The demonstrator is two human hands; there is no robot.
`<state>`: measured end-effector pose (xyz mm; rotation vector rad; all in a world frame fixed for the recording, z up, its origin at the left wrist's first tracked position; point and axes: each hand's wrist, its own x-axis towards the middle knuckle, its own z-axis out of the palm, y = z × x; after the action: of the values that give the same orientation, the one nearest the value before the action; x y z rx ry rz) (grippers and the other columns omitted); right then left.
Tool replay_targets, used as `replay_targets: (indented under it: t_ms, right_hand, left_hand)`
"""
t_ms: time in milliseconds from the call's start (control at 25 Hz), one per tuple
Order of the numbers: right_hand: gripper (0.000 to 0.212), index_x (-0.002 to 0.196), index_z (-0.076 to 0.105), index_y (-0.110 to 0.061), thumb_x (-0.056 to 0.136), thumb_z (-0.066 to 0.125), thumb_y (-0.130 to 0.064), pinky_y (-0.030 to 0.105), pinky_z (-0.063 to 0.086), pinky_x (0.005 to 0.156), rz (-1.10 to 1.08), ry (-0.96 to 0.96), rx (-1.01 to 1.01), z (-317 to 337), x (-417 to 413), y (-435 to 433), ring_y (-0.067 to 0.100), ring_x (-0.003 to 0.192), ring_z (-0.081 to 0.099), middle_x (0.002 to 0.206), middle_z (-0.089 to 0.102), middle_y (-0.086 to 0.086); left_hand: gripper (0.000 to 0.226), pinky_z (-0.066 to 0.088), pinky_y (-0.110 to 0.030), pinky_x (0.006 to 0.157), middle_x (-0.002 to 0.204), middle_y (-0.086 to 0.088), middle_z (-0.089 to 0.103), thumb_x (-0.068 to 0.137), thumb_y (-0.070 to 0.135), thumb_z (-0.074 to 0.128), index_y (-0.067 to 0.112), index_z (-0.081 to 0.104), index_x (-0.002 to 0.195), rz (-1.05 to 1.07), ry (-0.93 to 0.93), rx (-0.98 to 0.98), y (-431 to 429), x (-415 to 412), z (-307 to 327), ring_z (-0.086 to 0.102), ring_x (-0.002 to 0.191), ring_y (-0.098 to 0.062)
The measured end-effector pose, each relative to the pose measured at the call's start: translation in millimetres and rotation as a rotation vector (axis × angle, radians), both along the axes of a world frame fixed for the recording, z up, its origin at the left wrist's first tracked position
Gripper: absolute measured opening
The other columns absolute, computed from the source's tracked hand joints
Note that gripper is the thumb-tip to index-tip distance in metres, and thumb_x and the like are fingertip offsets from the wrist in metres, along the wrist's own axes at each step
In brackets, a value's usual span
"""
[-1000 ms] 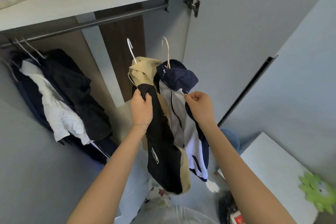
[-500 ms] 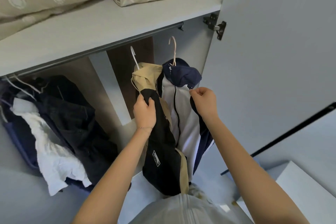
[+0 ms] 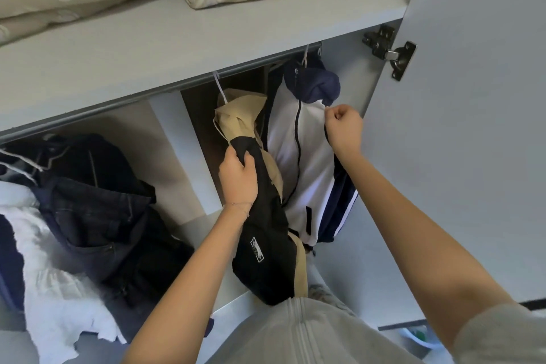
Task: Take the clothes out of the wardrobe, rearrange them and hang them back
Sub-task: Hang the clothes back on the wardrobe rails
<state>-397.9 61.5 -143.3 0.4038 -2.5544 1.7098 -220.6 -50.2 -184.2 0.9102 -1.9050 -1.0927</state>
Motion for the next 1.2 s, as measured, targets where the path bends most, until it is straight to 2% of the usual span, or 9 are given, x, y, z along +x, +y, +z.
replay_targets:
  t_ms: [240, 400, 480, 600, 640, 720, 840, 960, 1200]
  right_hand:
    - [0.043, 0.057, 0.029, -0.019, 0.094, 0.051, -0.021, 0.03, 0.03, 0.056, -0.03, -0.029, 0.146, -13.0, -26.0, -15.3, 0.014, 0.051, 0.034, 0.054, 0.036, -0.004]
    - [0.045, 0.056, 0.028, -0.016, 0.095, 0.049, -0.018, 0.031, 0.023, 0.054, -0.049, -0.033, 0.193, -29.8, -32.0, -6.9, 0.017, 0.051, 0.032, 0.052, 0.035, -0.002]
    - [0.045, 0.057, 0.029, -0.016, 0.097, 0.049, -0.017, 0.031, 0.022, 0.054, -0.047, -0.045, 0.182, -32.1, -34.6, -1.8, 0.015, 0.05, 0.032, 0.052, 0.035, -0.001]
    - [0.039, 0.06, 0.036, -0.014, 0.097, 0.048, -0.014, 0.03, 0.03, 0.058, 0.004, -0.033, 0.212, -31.0, -37.8, 7.1, 0.021, 0.057, 0.039, 0.057, 0.041, 0.002]
    - [0.03, 0.066, 0.047, -0.01, 0.096, 0.049, -0.012, 0.031, 0.034, 0.061, 0.034, -0.031, 0.205, -29.3, -35.3, 8.8, 0.024, 0.064, 0.046, 0.063, 0.05, 0.006]
    - [0.017, 0.1, 0.061, 0.0, 0.097, 0.049, -0.012, 0.028, 0.041, 0.071, 0.111, -0.002, 0.169, -26.4, -26.6, 11.4, 0.027, 0.086, 0.058, 0.092, 0.064, 0.016]
    - [0.033, 0.128, 0.055, -0.003, 0.098, 0.05, -0.016, 0.018, 0.036, 0.089, 0.177, 0.12, 0.124, -20.0, -12.7, 16.7, 0.024, 0.116, 0.054, 0.124, 0.06, 0.014]
    - [0.038, 0.134, 0.052, -0.008, 0.099, 0.05, -0.02, 0.02, 0.033, 0.097, 0.19, 0.169, 0.087, -15.1, -5.2, 25.5, 0.018, 0.123, 0.049, 0.131, 0.058, 0.008]
    - [0.036, 0.134, 0.053, -0.012, 0.099, 0.05, -0.02, 0.022, 0.037, 0.097, 0.217, 0.102, 0.105, -19.0, -11.5, 41.4, 0.015, 0.12, 0.051, 0.129, 0.059, 0.004]
  left_hand:
    - [0.024, 0.041, -0.005, 0.066, 0.092, -0.005, 0.059, 0.099, 0.015, 0.046, -0.002, 0.056, 0.111, 0.01, -0.035, -0.017, -11.4, -26.5, -1.4, 0.052, 0.078, -0.011]
    - [0.021, 0.038, 0.002, 0.062, 0.079, 0.005, 0.053, 0.098, 0.013, 0.046, -0.003, 0.056, 0.109, 0.003, -0.025, -0.052, -10.4, -41.6, -3.1, 0.054, 0.069, -0.002]
    - [0.025, 0.038, 0.002, 0.064, 0.082, 0.002, 0.056, 0.099, 0.014, 0.046, -0.004, 0.056, 0.113, -0.006, -0.033, -0.06, -5.7, -48.0, -3.5, 0.053, 0.067, 0.001]
    - [0.029, 0.042, -0.008, 0.067, 0.087, -0.01, 0.062, 0.099, 0.015, 0.046, -0.005, 0.055, 0.118, -0.024, -0.058, -0.056, -3.6, -60.3, -2.1, 0.06, 0.072, -0.015]
    - [0.028, 0.043, -0.013, 0.067, 0.086, -0.01, 0.061, 0.099, 0.015, 0.046, -0.005, 0.055, 0.117, -0.035, -0.072, -0.058, -2.9, -65.4, -0.7, 0.062, 0.075, -0.02]
    - [0.025, 0.045, -0.021, 0.068, 0.08, -0.01, 0.059, 0.099, 0.014, 0.046, -0.005, 0.056, 0.112, -0.068, -0.071, -0.069, 1.1, -77.2, 1.8, 0.063, 0.077, -0.028]
    - [0.02, 0.047, -0.029, 0.069, 0.085, -0.018, 0.063, 0.098, 0.012, 0.047, -0.004, 0.056, 0.105, -0.112, -0.063, -0.104, 6.5, -99.4, 5.4, 0.063, 0.08, -0.033]
    - [0.019, 0.051, -0.03, 0.073, 0.095, -0.018, 0.065, 0.097, 0.011, 0.048, -0.001, 0.055, 0.11, -0.127, -0.087, -0.106, 1.5, -127.7, 8.3, 0.065, 0.087, -0.029]
    - [0.019, 0.044, -0.028, 0.064, 0.094, -0.02, 0.065, 0.098, 0.012, 0.048, -0.003, 0.054, 0.109, -0.124, -0.173, -0.117, 6.7, -174.5, -0.9, 0.066, 0.084, -0.031]
